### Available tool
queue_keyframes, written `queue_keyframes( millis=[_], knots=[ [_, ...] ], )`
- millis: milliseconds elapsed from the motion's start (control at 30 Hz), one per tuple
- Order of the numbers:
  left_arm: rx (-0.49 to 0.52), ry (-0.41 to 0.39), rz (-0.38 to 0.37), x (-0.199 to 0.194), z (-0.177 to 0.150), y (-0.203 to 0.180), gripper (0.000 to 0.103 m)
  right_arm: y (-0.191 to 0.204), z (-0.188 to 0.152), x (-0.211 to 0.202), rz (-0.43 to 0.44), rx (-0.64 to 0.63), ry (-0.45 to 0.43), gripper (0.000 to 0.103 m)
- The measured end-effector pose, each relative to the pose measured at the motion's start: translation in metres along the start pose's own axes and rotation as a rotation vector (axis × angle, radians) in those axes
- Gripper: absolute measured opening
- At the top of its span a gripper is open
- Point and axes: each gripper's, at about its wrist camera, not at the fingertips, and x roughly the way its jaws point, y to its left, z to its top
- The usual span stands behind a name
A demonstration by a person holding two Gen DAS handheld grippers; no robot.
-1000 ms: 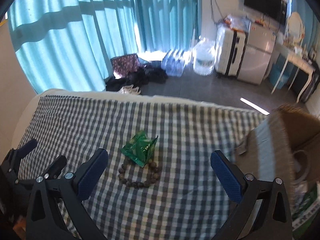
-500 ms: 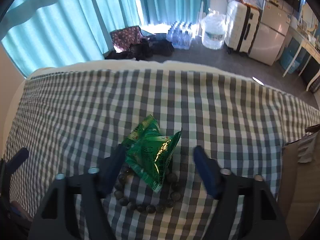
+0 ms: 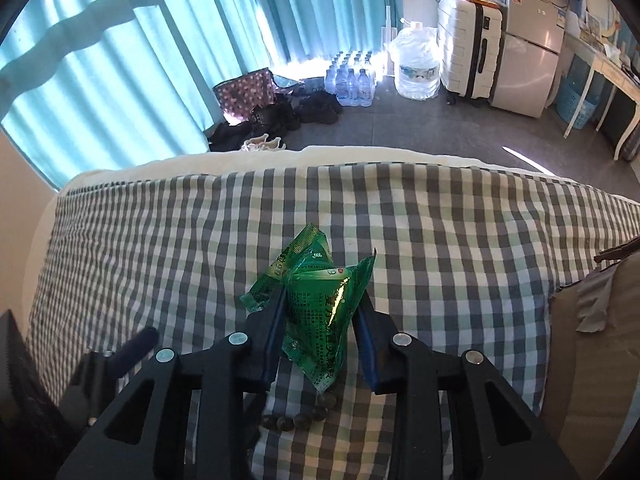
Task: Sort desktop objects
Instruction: 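Grasp the green foil snack packet with the right gripper, then grasp the dark bead bracelet with the left gripper while the right lifts the packet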
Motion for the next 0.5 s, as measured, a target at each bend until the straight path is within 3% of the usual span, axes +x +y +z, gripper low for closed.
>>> queue_keyframes(
  millis=[133,300,367,433,500],
  knots=[
    [0.022,0.012,0.014,0.009,0.001,-0.013,0.103,-0.008,0.005,-0.012,0.002,0.024,-0.023,0.032],
    [0.042,0.018,-0.036,0.019,-0.004,-0.034,0.103,-0.02,0.012,-0.036,-0.002,0.052,-0.062,0.032],
    [0.068,0.062,0.013,0.032,-0.01,-0.042,0.103,-0.022,0.016,-0.045,-0.001,0.057,-0.082,0.032],
    [0.103,0.045,0.056,0.034,-0.014,-0.049,0.103,-0.024,0.017,-0.055,-0.006,0.055,-0.103,0.032],
    [0.095,0.046,0.048,0.034,-0.015,-0.048,0.103,-0.025,0.017,-0.066,-0.011,0.061,-0.123,0.032]
  ],
)
